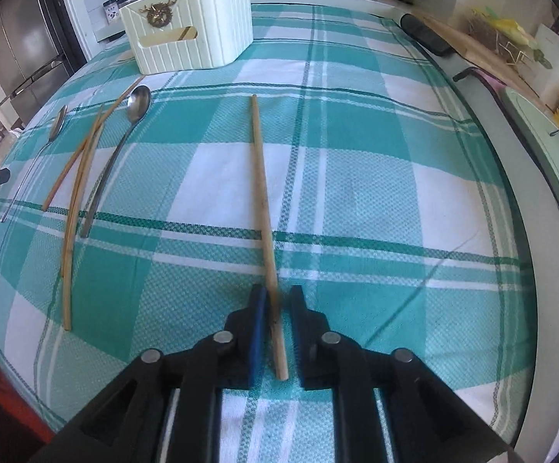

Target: Organize utensils

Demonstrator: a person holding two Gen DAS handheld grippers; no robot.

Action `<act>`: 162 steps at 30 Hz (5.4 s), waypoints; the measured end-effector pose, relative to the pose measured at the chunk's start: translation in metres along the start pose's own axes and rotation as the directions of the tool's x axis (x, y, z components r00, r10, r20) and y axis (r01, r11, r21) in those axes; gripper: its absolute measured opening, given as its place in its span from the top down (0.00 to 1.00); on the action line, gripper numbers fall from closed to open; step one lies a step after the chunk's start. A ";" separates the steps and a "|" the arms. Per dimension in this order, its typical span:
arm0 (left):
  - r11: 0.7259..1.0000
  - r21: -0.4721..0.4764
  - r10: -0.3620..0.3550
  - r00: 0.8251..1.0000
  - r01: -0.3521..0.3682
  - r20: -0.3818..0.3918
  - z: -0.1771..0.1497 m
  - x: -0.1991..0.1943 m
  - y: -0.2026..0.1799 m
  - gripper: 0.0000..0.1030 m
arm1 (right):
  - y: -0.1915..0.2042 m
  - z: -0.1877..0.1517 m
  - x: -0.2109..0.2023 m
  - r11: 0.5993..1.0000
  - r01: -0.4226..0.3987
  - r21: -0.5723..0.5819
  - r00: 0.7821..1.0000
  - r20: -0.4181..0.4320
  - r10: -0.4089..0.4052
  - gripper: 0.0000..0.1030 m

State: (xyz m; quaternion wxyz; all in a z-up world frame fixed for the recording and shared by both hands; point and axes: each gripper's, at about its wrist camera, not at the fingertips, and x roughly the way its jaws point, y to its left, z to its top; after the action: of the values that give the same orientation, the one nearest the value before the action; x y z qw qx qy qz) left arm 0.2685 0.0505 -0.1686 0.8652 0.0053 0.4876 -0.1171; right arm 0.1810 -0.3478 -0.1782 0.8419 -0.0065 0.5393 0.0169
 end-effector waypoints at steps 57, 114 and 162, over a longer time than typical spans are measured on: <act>0.994 0.033 -0.112 0.969 0.108 0.218 0.070 -0.076 -0.021 0.60 | -0.013 0.092 -0.094 0.987 -0.157 -0.041 0.910 0.383 0.160 0.94; 0.981 0.008 -0.195 0.973 0.195 0.121 0.286 0.036 -0.110 0.59 | 0.030 0.332 -0.014 0.959 -0.283 -0.028 0.859 0.438 0.266 0.93; 0.999 -0.012 -0.030 0.997 0.031 0.072 -0.027 0.020 -0.099 0.10 | 0.022 -0.010 0.014 0.996 -0.081 0.036 0.960 0.273 0.069 0.52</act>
State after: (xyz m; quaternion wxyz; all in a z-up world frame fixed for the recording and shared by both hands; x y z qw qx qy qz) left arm 0.2349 -0.0467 -0.1888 0.8804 -0.0119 0.4568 -0.1272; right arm 0.1775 -0.3257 -0.1948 0.9066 0.0360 0.4189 0.0370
